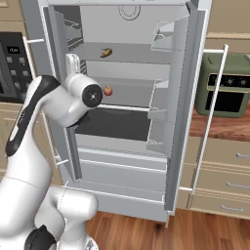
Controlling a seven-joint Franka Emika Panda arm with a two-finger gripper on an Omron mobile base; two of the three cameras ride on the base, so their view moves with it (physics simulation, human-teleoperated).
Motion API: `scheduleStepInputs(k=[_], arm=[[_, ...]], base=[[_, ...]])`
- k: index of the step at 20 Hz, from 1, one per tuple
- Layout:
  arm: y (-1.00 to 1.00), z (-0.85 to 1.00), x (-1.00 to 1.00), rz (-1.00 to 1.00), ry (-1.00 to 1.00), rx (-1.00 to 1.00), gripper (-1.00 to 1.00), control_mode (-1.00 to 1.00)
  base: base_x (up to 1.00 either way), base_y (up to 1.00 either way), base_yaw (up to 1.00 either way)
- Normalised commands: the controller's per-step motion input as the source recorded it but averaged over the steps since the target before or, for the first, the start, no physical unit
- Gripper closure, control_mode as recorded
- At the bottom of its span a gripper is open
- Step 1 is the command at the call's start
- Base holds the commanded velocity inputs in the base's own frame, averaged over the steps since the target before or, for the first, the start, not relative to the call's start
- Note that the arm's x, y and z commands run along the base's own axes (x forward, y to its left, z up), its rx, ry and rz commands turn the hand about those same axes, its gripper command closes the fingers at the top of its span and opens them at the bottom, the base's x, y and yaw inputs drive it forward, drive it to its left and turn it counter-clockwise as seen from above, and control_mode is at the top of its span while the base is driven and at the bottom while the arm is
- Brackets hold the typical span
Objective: Retrieve the banana and peach from the fridge and place them into the bowl on the dining table.
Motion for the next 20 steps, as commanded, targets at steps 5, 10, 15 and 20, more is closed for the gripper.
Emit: scheduleStepInputs(k=[5,10,15,20], arm=[[0.0,0.0,0.12,0.03,-0.03,0.0,-1.0,-1.0],[0.11,0.0,0.21,0.0,0.0,0.0,-1.0,-1.0],[0.28,0.03,0.3,0.0,0.0,0.0,-1.0,-1.0],[0.44,0.15,0.01,0.0,0.0,0.0,-1.0,-1.0]], base=[[0.0,0.0,0.0],[0.0,0.0,0.0],[0.0,0.0,0.0],[0.0,0.0,0.0]])
